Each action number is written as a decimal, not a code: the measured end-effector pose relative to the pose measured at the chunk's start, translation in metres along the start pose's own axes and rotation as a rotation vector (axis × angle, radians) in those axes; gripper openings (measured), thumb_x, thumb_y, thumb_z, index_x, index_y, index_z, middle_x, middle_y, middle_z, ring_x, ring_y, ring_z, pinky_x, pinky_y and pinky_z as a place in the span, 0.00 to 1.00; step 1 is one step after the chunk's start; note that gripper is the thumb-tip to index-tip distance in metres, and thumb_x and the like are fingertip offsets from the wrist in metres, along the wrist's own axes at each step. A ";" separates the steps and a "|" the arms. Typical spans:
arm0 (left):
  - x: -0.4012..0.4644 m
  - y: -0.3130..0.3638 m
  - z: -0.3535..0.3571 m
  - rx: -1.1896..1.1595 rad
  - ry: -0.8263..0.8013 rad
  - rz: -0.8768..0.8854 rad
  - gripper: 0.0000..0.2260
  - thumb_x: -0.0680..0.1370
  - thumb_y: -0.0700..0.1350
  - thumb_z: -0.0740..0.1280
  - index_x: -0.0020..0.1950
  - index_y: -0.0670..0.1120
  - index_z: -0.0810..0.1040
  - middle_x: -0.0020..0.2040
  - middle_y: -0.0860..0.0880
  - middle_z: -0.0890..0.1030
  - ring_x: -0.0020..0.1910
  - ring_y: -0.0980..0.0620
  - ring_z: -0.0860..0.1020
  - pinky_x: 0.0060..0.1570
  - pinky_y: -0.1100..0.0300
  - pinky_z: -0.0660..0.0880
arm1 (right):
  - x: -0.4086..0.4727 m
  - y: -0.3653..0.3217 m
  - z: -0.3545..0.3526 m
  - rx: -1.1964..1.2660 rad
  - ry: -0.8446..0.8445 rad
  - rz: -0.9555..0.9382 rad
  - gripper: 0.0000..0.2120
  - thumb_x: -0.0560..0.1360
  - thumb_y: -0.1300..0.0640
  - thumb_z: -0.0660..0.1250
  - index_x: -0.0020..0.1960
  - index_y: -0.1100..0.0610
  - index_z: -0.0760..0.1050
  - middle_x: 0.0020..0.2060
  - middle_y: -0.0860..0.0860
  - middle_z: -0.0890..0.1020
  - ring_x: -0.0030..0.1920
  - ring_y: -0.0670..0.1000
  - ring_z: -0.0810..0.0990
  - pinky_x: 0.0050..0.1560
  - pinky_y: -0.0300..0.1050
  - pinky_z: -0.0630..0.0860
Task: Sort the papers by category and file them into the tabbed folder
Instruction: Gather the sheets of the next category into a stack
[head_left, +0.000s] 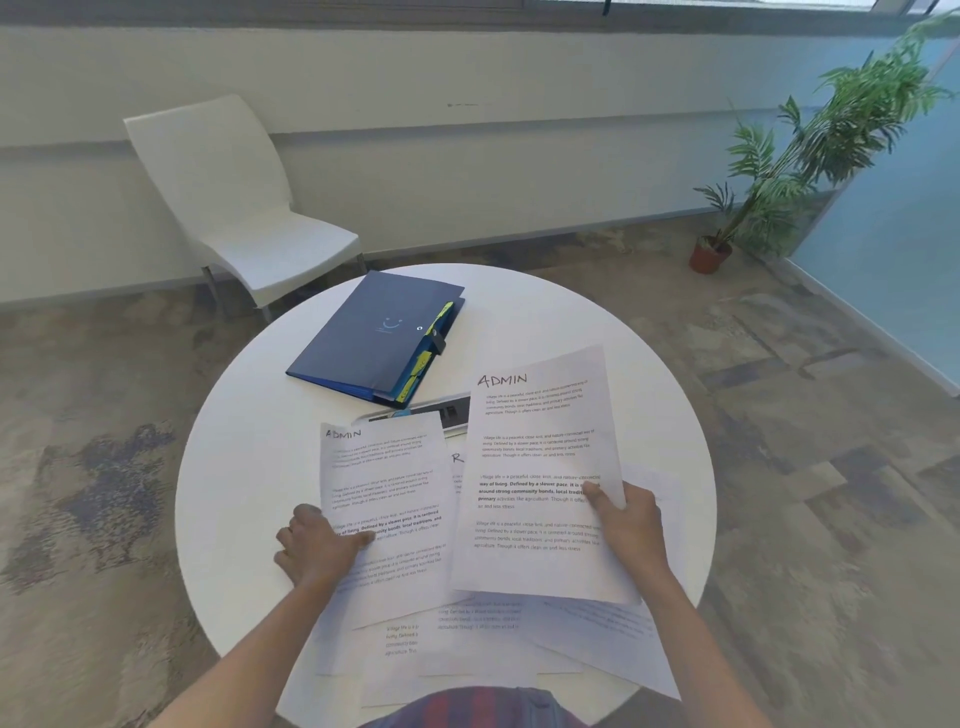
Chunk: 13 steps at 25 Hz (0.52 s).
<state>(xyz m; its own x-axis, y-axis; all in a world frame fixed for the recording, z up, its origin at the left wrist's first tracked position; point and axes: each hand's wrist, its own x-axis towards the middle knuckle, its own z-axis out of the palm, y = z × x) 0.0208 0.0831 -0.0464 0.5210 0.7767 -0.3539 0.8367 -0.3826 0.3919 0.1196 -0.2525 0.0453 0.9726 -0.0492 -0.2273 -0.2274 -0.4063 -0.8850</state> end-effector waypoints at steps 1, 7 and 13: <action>-0.001 0.000 -0.002 -0.020 -0.015 0.029 0.37 0.64 0.53 0.80 0.62 0.41 0.65 0.59 0.40 0.77 0.62 0.40 0.73 0.59 0.46 0.65 | 0.000 0.000 0.001 0.003 -0.004 0.001 0.09 0.79 0.54 0.68 0.54 0.57 0.83 0.48 0.51 0.86 0.50 0.54 0.84 0.53 0.48 0.78; -0.007 0.011 -0.015 -0.214 -0.078 0.040 0.14 0.71 0.40 0.68 0.56 0.47 0.75 0.50 0.44 0.82 0.46 0.41 0.78 0.45 0.51 0.75 | -0.003 -0.003 0.004 0.073 -0.051 -0.008 0.10 0.78 0.54 0.69 0.57 0.57 0.83 0.49 0.49 0.86 0.52 0.52 0.84 0.55 0.50 0.80; -0.028 0.039 -0.032 -0.451 -0.223 0.298 0.15 0.76 0.38 0.61 0.60 0.48 0.77 0.54 0.48 0.82 0.53 0.45 0.79 0.53 0.51 0.76 | -0.004 -0.007 0.008 0.134 -0.120 -0.029 0.10 0.78 0.54 0.69 0.59 0.50 0.81 0.52 0.44 0.86 0.53 0.48 0.84 0.59 0.54 0.79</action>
<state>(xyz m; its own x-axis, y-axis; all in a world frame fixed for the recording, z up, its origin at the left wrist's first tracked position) 0.0333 0.0623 0.0062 0.7869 0.5251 -0.3240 0.5192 -0.2799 0.8075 0.1169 -0.2427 0.0490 0.9679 0.0733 -0.2402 -0.2112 -0.2805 -0.9363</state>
